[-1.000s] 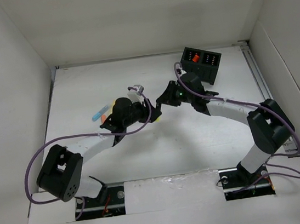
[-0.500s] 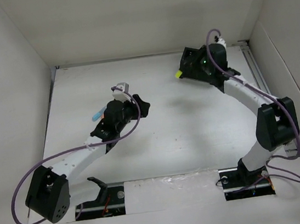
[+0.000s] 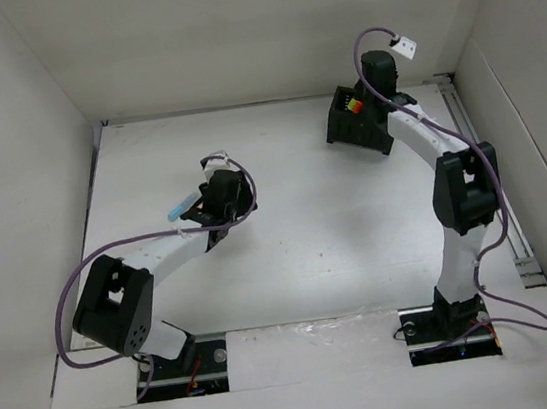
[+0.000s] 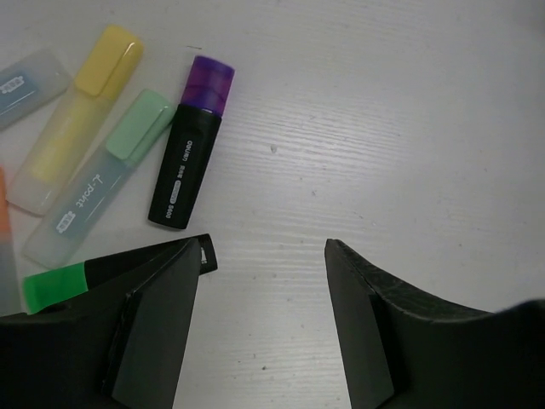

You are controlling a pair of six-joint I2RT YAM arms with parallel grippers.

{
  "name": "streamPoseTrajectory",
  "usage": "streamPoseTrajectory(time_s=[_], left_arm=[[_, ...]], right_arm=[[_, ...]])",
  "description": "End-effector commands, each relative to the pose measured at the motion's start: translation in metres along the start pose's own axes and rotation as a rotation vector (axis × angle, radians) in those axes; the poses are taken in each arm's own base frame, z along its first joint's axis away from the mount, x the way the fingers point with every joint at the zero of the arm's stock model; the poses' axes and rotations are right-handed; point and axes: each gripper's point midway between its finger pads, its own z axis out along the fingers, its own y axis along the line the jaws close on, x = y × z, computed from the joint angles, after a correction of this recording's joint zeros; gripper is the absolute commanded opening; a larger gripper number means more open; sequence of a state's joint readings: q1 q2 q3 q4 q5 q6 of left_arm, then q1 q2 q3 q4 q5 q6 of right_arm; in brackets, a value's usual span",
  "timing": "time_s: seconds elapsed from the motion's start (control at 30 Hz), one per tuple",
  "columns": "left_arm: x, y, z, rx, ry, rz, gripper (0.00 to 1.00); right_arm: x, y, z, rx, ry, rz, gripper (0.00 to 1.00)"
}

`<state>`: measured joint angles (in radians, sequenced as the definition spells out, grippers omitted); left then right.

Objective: Sort the stationery into containers
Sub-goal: Place the pen in the storage box, then pick up the pen from the center of the board.

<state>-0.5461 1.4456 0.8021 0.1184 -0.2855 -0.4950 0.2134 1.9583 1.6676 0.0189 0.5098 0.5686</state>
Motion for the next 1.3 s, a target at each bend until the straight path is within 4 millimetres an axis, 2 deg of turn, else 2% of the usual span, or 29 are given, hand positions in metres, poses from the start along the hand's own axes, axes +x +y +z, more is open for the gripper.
streamPoseTrajectory(time_s=[0.0,0.1,0.17,0.2,0.23,0.27,0.33,0.37,0.4,0.43,0.5,0.53,0.57,0.6,0.63,0.67,0.7,0.73,0.77,0.8,0.83,0.9,0.93,0.97,1.0,1.03,1.1,1.27], left_arm=[[-0.018,0.006,0.001,-0.060,-0.042,-0.024,0.56],[-0.018,0.009,0.006,-0.086,-0.044,-0.020,0.56],[-0.015,0.012,0.008,-0.099,-0.041,-0.016,0.56],[-0.012,0.015,0.011,-0.113,-0.035,-0.011,0.56],[-0.013,0.013,0.014,-0.113,-0.035,-0.011,0.56],[-0.015,0.016,0.014,-0.120,-0.037,-0.016,0.55],[-0.008,0.019,0.017,-0.111,-0.007,-0.018,0.55],[-0.010,0.017,0.018,-0.105,-0.017,-0.022,0.55],[-0.010,0.017,0.018,-0.105,-0.017,-0.022,0.55],[-0.010,0.017,0.018,-0.105,-0.017,-0.022,0.54],[-0.004,0.020,0.019,-0.116,0.002,-0.005,0.54],[-0.009,0.019,0.019,-0.119,-0.010,-0.008,0.51],[-0.006,0.020,0.022,-0.125,-0.002,-0.004,0.50],[-0.007,0.018,0.022,-0.113,-0.003,0.003,0.48],[-0.005,0.021,0.024,-0.126,-0.002,0.007,0.47],[-0.005,0.022,0.026,-0.139,0.002,0.011,0.47],[-0.012,0.020,0.026,-0.142,-0.011,0.008,0.47],[-0.009,0.023,0.028,-0.156,-0.005,0.013,0.47],[-0.013,0.024,0.028,-0.171,-0.013,0.014,0.47],[-0.010,0.026,0.030,-0.184,-0.010,0.009,0.47],[-0.010,0.026,0.030,-0.184,-0.010,0.009,0.47],[-0.008,0.032,0.033,-0.199,-0.002,0.008,0.49],[-0.011,0.027,0.035,-0.188,-0.003,0.005,0.49],[-0.007,0.031,0.041,-0.196,0.013,0.004,0.50],[-0.005,0.030,0.043,-0.194,0.028,0.008,0.50],[-0.007,0.033,0.046,-0.203,0.028,0.002,0.50],[0.002,0.036,0.051,-0.217,0.050,0.011,0.50],[0.002,0.040,0.061,-0.257,0.048,0.012,0.49]], right_arm=[[-0.021,-0.001,-0.001,0.084,-0.081,-0.069,0.02],[-0.009,0.000,-0.001,0.117,-0.088,-0.109,0.02],[0.002,-0.001,0.001,0.130,-0.079,-0.131,0.09],[0.003,0.002,-0.003,0.142,-0.090,-0.134,0.18],[0.006,0.007,-0.006,0.138,-0.090,-0.138,0.39],[0.005,0.006,-0.009,0.137,-0.090,-0.127,0.50],[0.012,0.012,-0.019,0.111,-0.076,-0.111,0.66],[-0.003,0.015,-0.029,0.099,-0.094,-0.068,0.73],[-0.006,0.017,-0.034,0.083,-0.091,-0.050,0.83],[-0.017,0.019,-0.046,0.058,-0.095,-0.008,0.88],[-0.025,0.024,-0.064,0.021,-0.091,0.041,0.88],[-0.028,0.026,-0.073,-0.009,-0.079,0.068,0.88],[-0.014,0.021,-0.082,-0.017,-0.045,0.069,0.88],[-0.032,0.023,-0.100,-0.050,-0.059,0.130,0.85],[-0.032,0.022,-0.109,-0.073,-0.050,0.150,0.79],[-0.026,0.028,-0.121,-0.130,-0.018,0.162,0.70],[-0.021,0.024,-0.137,-0.163,-0.006,0.176,0.58],[-0.019,0.021,-0.144,-0.178,0.004,0.200,0.22],[-0.011,0.025,-0.154,-0.213,0.029,0.205,0.11],[0.011,0.019,-0.162,-0.222,0.070,0.182,0.05],[0.006,0.022,-0.175,-0.253,0.067,0.202,0.02],[0.022,0.025,-0.190,-0.293,0.115,0.198,0.02],[0.029,0.019,-0.195,-0.299,0.129,0.203,0.04],[0.036,0.020,-0.200,-0.317,0.150,0.195,0.15],[0.041,0.020,-0.204,-0.335,0.171,0.191,0.21],[0.053,0.018,-0.207,-0.338,0.197,0.176,0.25],[0.056,0.018,-0.214,-0.354,0.209,0.173,0.32],[0.073,0.019,-0.223,-0.392,0.254,0.138,0.35]])
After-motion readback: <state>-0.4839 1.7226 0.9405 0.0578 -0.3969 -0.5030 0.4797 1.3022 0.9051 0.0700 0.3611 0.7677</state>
